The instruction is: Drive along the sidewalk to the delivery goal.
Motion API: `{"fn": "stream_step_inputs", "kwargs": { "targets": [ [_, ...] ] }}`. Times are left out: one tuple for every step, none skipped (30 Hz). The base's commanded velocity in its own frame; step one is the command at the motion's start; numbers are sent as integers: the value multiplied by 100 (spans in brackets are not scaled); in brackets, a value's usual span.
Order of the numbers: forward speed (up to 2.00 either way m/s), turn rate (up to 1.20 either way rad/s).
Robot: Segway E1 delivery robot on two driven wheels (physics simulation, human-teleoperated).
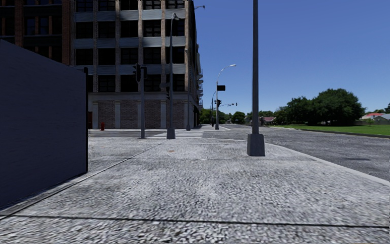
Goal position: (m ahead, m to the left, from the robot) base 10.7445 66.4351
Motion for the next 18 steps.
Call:
{"fn": "stream_step_inputs", "kwargs": {
  "targets": [
    [200,35],
    [200,35],
    [200,35],
    [200,35],
    [200,29],
    [200,10],
    [200,0],
    [200,0],
    [200,0],
    [200,0],
    [200,0],
    [200,0],
    [200,0],
    [200,0],
    [200,0],
    [200,0],
    [200,0],
    [200,0]
  ]
}}
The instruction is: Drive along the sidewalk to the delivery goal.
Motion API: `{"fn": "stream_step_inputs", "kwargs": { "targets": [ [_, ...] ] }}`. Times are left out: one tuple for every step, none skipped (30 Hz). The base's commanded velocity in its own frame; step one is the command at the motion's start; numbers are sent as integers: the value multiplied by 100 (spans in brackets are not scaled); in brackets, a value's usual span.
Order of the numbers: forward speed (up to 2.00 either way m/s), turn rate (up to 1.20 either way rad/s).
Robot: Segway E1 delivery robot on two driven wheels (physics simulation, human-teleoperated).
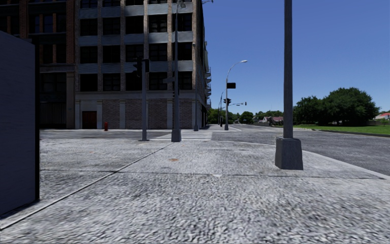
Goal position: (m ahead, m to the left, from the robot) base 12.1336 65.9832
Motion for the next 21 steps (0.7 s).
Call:
{"fn": "stream_step_inputs", "kwargs": {
  "targets": [
    [200,0],
    [200,0],
    [200,0],
    [200,0],
    [200,0],
    [200,0],
    [200,0],
    [200,0],
    [200,0],
    [200,0],
    [200,0],
    [200,0],
    [200,0],
    [200,3],
    [194,19],
    [194,19],
    [161,31],
    [141,40],
    [136,43],
    [135,45],
    [135,48]
  ]
}}
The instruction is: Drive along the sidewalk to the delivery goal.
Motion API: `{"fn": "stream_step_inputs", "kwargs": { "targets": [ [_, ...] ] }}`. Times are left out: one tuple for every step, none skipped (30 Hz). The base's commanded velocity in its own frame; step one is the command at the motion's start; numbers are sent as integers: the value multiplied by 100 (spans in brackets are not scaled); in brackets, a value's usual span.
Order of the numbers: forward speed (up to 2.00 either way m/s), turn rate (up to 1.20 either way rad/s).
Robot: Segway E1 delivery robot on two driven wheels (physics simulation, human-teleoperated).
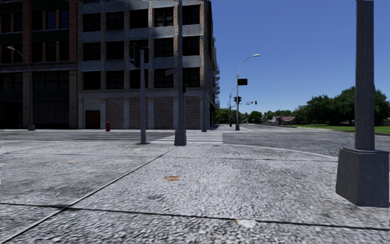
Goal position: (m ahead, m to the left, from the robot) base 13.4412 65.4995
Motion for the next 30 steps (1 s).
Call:
{"fn": "stream_step_inputs", "kwargs": {
  "targets": [
    [135,48],
    [135,53],
    [135,57],
    [135,58],
    [135,58],
    [135,58],
    [135,58],
    [134,58],
    [134,58],
    [134,58],
    [134,58],
    [134,58],
    [134,58],
    [134,58],
    [134,58],
    [134,58],
    [134,58],
    [134,58],
    [135,58],
    [135,58],
    [137,58],
    [139,58],
    [140,58],
    [140,58],
    [140,58],
    [140,58],
    [141,58],
    [141,58],
    [141,58],
    [141,58]
  ]
}}
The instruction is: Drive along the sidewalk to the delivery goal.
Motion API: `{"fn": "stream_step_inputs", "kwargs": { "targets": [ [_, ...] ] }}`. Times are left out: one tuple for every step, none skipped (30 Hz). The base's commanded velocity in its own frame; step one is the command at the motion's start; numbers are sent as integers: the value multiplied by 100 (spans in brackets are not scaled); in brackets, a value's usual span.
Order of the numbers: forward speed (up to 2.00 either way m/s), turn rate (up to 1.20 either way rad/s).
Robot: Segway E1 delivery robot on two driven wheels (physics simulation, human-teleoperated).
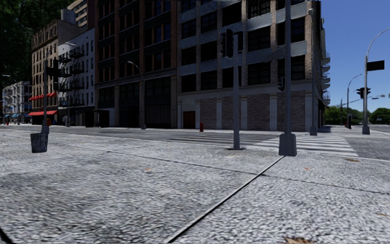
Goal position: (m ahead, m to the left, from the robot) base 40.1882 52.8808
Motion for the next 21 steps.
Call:
{"fn": "stream_step_inputs", "kwargs": {
  "targets": [
    [141,58],
    [141,58],
    [141,58],
    [141,58],
    [141,58],
    [142,58],
    [142,58],
    [145,57],
    [157,56],
    [157,56],
    [200,56],
    [200,56],
    [200,56],
    [200,56],
    [200,54],
    [200,54],
    [200,39],
    [200,32],
    [200,28],
    [200,10],
    [200,10]
  ]
}}
